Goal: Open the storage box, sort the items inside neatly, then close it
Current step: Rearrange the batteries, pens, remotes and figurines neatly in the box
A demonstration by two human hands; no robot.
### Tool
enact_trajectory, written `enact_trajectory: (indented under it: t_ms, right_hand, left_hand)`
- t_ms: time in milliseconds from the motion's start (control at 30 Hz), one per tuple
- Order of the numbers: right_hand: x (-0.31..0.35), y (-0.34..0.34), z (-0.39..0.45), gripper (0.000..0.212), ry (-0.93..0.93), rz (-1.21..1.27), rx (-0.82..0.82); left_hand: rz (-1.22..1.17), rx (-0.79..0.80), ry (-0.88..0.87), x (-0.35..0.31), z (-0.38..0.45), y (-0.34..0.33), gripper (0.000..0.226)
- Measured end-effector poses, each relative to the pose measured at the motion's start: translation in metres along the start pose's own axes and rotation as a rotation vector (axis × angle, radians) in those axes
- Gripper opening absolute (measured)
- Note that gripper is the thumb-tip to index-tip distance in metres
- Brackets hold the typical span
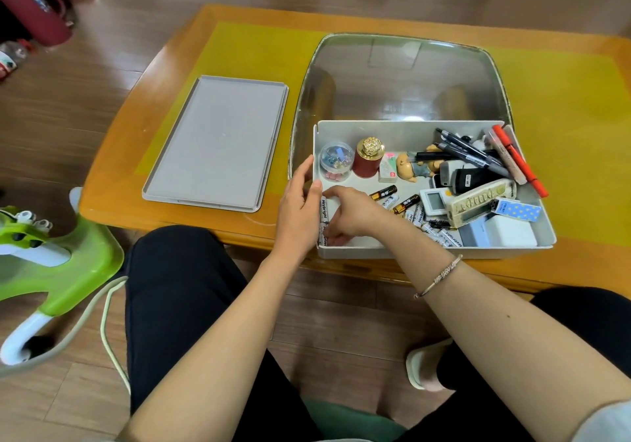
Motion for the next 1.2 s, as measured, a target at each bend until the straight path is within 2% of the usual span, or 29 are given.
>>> enact_trajectory:
  t_ms: [200, 300, 500, 667, 1033, 1133, 1200]
  right_hand:
    - [-0.002, 0.001, 0.001, 0.078, -0.030, 0.037, -0.059]
    - [0.001, 0.005, 0.003, 0.074, 0.003, -0.072, -0.128]
    - [0.008, 0.004, 0.002, 0.072, 0.104, -0.268, -0.109]
    - [0.008, 0.004, -0.003, 0.078, 0.110, -0.172, -0.085]
    - [0.008, 0.001, -0.003, 0.080, 0.152, -0.243, -0.061]
    - [0.005, 0.009, -0.007, 0.081, 0.184, -0.228, -0.104]
    - [0.001, 0.024, -0.014, 0.072, 0.230, -0.199, -0.192]
  left_hand:
    - [0.004, -0.004, -0.004, 0.002, 0.000, 0.000, 0.043]
    - [0.006, -0.003, -0.005, 0.002, 0.000, -0.001, 0.043]
    - [-0.013, 0.000, 0.006, 0.002, 0.001, -0.001, 0.043]
    - [-0.005, -0.003, 0.006, 0.002, 0.000, 0.000, 0.042]
    - [-0.012, -0.002, 0.011, 0.000, -0.001, 0.000, 0.042]
    - [-0.001, -0.003, 0.007, 0.000, -0.002, 0.001, 0.042]
    - [0.002, 0.003, 0.009, 0.000, -0.002, 0.001, 0.043]
Point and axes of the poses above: each hand's wrist, its own z-axis towards the middle knuckle, its own y-axis out of the back of the hand, x = y × z, the point moved 5 cm from there along z, towards the middle knuckle, and after that the axes turned 5 degrees about y, right-handed, at the moved point
